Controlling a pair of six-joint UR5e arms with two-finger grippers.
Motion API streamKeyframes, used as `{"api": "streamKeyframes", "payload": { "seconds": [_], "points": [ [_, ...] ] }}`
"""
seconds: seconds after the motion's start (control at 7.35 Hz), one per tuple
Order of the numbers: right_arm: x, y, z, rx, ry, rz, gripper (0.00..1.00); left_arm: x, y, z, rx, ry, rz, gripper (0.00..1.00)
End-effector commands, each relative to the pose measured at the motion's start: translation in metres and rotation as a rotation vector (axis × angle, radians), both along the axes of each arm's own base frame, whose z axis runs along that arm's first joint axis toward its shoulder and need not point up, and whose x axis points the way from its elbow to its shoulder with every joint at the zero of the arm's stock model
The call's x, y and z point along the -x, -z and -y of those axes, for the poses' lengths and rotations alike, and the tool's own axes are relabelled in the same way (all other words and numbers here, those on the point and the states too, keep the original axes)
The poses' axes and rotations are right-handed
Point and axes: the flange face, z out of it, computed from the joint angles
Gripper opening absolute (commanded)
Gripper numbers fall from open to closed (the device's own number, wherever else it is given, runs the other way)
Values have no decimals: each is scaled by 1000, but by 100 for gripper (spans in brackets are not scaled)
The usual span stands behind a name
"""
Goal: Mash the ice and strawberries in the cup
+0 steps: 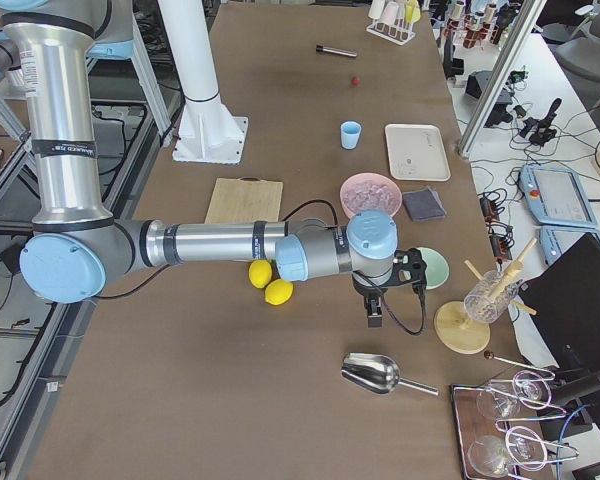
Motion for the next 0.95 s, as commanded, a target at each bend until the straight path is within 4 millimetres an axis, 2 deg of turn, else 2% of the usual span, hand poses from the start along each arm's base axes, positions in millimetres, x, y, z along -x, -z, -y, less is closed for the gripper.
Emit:
{"api": "streamKeyframes", "payload": {
  "seconds": [0.0,0.82],
  "points": [
    [0,-1,-1,2,1,3,100,0,0,-1,-29,-3,3,98],
    [5,7,6,-16,11,-8,100,0,2,-1,-34,-1,3,98]
  ]
}}
